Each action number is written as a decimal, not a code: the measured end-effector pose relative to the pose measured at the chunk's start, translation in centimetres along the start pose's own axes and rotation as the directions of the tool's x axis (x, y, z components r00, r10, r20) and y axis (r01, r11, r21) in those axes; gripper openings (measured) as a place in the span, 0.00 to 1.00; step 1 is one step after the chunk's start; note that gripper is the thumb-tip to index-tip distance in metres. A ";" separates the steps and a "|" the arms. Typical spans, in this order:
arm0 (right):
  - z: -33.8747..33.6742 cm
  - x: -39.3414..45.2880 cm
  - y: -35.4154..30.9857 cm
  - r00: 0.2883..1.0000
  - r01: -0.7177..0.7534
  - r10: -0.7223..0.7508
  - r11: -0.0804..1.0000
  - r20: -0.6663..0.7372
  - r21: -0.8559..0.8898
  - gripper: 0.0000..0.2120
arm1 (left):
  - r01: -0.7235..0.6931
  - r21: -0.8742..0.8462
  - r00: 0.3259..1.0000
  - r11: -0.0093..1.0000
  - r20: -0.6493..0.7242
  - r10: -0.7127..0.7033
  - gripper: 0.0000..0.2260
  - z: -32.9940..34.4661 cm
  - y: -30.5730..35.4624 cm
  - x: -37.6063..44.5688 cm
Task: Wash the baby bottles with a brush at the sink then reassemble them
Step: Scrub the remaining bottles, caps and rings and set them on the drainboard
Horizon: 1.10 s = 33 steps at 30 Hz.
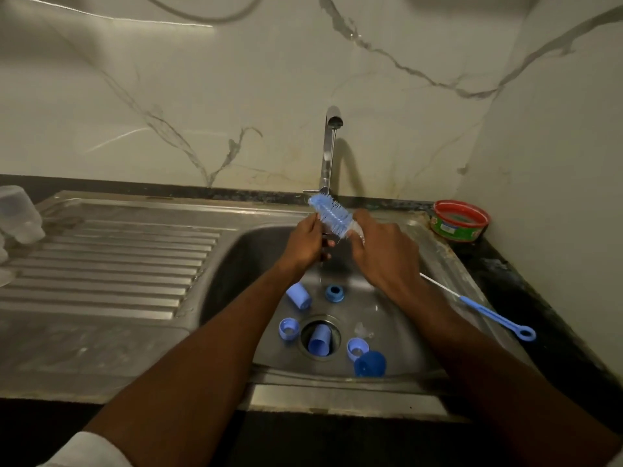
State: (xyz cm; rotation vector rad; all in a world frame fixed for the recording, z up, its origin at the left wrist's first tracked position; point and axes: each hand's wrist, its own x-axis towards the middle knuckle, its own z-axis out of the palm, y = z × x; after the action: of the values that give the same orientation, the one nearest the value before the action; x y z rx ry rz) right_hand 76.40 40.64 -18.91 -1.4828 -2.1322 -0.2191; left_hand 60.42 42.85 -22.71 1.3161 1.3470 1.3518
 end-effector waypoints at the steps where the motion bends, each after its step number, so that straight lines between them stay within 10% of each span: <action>1: 0.0 0.2 0.0 1.000 -0.031 0.031 0.999 0.003 -0.005 0.17 | -0.014 -0.006 1.000 1.000 0.022 0.014 0.14 0.2 0.2 -0.1; 12: 0.3 -0.5 -0.1 0.998 0.049 -0.049 0.999 0.034 -0.005 0.18 | 0.070 -0.211 0.996 0.975 -0.047 -0.082 0.09 0.6 -1.0 0.8; 25: 0.2 1.0 5.0 0.977 -0.213 0.211 0.974 -0.041 -0.073 0.16 | 0.117 -0.300 0.968 0.947 -0.180 -0.177 0.16 0.5 -2.2 2.1; 33: 0.9 1.3 6.0 0.981 -0.190 0.192 0.980 0.020 -0.055 0.15 | -0.170 0.431 0.928 0.886 -0.233 0.291 0.19 0.3 -2.8 2.5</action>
State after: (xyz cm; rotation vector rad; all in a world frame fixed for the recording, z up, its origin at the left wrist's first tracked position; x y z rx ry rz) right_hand 81.18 44.35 -20.03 -1.7171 -2.0008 -0.1883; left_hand 60.01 45.68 -25.20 1.6434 1.7899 1.5297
